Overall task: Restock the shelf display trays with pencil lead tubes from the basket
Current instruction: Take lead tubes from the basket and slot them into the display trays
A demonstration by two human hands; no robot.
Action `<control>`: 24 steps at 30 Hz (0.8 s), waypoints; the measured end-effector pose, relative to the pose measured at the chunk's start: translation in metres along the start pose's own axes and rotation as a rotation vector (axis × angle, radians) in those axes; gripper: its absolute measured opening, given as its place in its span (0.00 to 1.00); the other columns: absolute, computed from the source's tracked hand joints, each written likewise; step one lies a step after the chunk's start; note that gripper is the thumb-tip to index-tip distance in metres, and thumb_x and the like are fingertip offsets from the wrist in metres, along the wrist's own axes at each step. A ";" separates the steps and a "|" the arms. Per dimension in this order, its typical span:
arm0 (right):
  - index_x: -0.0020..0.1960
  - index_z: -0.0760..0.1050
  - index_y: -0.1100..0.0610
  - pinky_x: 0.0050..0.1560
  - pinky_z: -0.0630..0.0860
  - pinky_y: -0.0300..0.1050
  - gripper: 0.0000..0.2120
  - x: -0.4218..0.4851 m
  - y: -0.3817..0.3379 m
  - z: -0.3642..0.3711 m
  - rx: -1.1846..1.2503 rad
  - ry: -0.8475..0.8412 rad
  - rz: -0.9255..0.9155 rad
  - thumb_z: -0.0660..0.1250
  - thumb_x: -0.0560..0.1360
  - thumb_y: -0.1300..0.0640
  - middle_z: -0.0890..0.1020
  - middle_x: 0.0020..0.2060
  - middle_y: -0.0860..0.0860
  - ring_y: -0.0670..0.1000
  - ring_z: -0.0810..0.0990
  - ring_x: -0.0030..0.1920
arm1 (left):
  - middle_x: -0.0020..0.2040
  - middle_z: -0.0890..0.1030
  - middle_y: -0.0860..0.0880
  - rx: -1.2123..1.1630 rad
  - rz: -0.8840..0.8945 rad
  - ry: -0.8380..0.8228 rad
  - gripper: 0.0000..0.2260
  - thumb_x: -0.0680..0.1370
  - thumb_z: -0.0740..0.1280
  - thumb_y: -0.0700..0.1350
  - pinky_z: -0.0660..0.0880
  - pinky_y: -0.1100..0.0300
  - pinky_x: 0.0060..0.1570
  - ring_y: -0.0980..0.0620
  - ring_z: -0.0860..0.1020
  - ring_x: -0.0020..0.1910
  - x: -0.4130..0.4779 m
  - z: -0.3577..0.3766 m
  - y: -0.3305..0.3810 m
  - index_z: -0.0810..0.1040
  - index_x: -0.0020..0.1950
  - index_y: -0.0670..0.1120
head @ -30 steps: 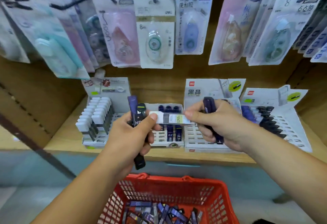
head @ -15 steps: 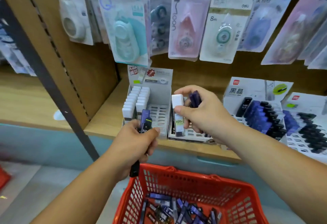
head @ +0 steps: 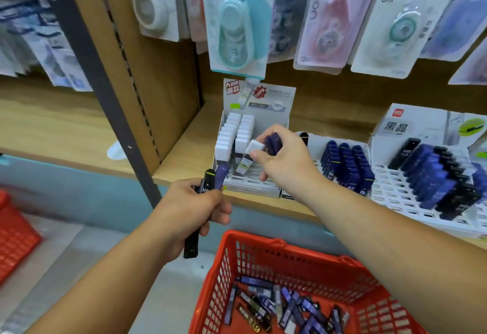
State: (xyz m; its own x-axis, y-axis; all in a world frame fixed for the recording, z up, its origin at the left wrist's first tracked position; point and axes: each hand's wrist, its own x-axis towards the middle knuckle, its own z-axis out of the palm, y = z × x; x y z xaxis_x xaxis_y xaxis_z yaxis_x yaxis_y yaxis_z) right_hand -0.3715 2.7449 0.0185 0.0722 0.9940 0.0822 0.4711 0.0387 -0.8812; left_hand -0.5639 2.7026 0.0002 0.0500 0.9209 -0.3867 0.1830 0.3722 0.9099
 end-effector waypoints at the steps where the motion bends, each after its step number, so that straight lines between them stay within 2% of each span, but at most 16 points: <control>1: 0.50 0.75 0.55 0.32 0.79 0.41 0.06 0.001 0.001 0.000 -0.019 0.009 -0.021 0.72 0.79 0.61 0.79 0.43 0.59 0.59 0.82 0.33 | 0.42 0.87 0.41 -0.004 0.001 -0.001 0.03 0.81 0.68 0.37 0.66 0.60 0.25 0.49 0.83 0.36 0.000 0.000 0.000 0.79 0.53 0.38; 3: 0.48 0.75 0.54 0.40 0.81 0.48 0.07 0.005 0.003 0.002 -0.104 0.024 -0.085 0.73 0.78 0.60 0.80 0.41 0.56 0.57 0.80 0.38 | 0.42 0.87 0.42 -0.008 0.006 -0.002 0.04 0.81 0.68 0.37 0.67 0.60 0.26 0.49 0.83 0.35 -0.001 0.000 0.001 0.79 0.54 0.39; 6: 0.48 0.76 0.52 0.47 0.79 0.50 0.07 0.006 -0.001 0.006 -0.280 0.004 -0.192 0.74 0.77 0.57 0.80 0.40 0.48 0.53 0.79 0.43 | 0.43 0.87 0.41 -0.028 0.023 0.003 0.04 0.81 0.68 0.37 0.67 0.59 0.26 0.49 0.83 0.35 -0.001 0.003 0.003 0.79 0.55 0.39; 9: 0.52 0.78 0.50 0.49 0.80 0.55 0.05 0.009 -0.002 0.014 -0.525 0.003 -0.240 0.73 0.77 0.53 0.83 0.45 0.48 0.57 0.80 0.48 | 0.42 0.87 0.42 -0.079 0.040 0.026 0.04 0.81 0.67 0.38 0.67 0.59 0.25 0.48 0.83 0.35 0.001 0.005 0.005 0.78 0.56 0.41; 11: 0.54 0.80 0.48 0.53 0.80 0.54 0.06 0.011 -0.005 0.016 -0.545 -0.023 -0.242 0.73 0.78 0.51 0.83 0.50 0.47 0.54 0.80 0.52 | 0.41 0.87 0.42 -0.115 0.065 0.043 0.04 0.81 0.68 0.38 0.67 0.59 0.24 0.48 0.82 0.34 0.002 0.005 0.007 0.78 0.56 0.41; 13: 0.61 0.81 0.47 0.55 0.80 0.45 0.11 0.010 -0.010 0.011 -0.241 -0.032 -0.117 0.73 0.79 0.53 0.82 0.51 0.45 0.46 0.80 0.51 | 0.38 0.86 0.44 -0.125 0.086 0.061 0.05 0.81 0.69 0.39 0.67 0.59 0.23 0.49 0.80 0.31 0.002 0.006 0.007 0.78 0.56 0.41; 14: 0.63 0.80 0.49 0.49 0.79 0.42 0.12 0.008 -0.015 0.005 0.016 -0.030 -0.001 0.72 0.80 0.55 0.81 0.47 0.46 0.45 0.79 0.45 | 0.36 0.84 0.45 -0.113 0.104 0.066 0.07 0.80 0.71 0.41 0.67 0.59 0.23 0.50 0.78 0.29 0.002 0.007 0.008 0.78 0.56 0.41; 16: 0.62 0.79 0.56 0.34 0.75 0.43 0.09 0.001 -0.022 -0.009 0.529 -0.092 0.250 0.68 0.83 0.58 0.77 0.36 0.50 0.48 0.75 0.33 | 0.33 0.81 0.45 -0.075 0.137 0.042 0.10 0.79 0.74 0.47 0.68 0.59 0.24 0.51 0.72 0.25 -0.003 0.010 0.011 0.79 0.55 0.43; 18: 0.60 0.79 0.61 0.32 0.75 0.44 0.09 -0.007 -0.026 -0.021 0.782 -0.144 0.338 0.63 0.85 0.59 0.76 0.34 0.52 0.49 0.74 0.32 | 0.33 0.80 0.43 -0.098 0.164 -0.026 0.12 0.78 0.75 0.51 0.67 0.60 0.23 0.52 0.70 0.23 -0.011 0.019 0.016 0.80 0.53 0.45; 21: 0.58 0.79 0.59 0.40 0.81 0.47 0.12 -0.020 -0.030 -0.032 0.923 -0.194 0.330 0.58 0.87 0.56 0.85 0.42 0.54 0.51 0.81 0.39 | 0.34 0.79 0.40 -0.211 0.204 -0.126 0.09 0.77 0.75 0.51 0.64 0.61 0.22 0.52 0.69 0.21 -0.024 0.039 0.022 0.83 0.52 0.46; 24: 0.64 0.77 0.57 0.54 0.83 0.54 0.14 -0.027 -0.031 -0.037 1.003 -0.252 0.314 0.56 0.87 0.52 0.87 0.57 0.54 0.52 0.86 0.55 | 0.32 0.79 0.43 -0.264 0.245 -0.165 0.09 0.77 0.76 0.48 0.63 0.63 0.21 0.54 0.68 0.19 -0.028 0.057 0.023 0.83 0.53 0.46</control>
State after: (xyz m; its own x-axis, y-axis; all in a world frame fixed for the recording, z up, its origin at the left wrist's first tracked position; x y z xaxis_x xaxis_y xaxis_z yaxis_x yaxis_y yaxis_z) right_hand -0.3551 2.7133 0.0605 -0.1730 0.9620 -0.2114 -0.4794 -0.2697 -0.8351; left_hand -0.5054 2.6785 0.0238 0.2224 0.9629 -0.1530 -0.1119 0.1811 0.9771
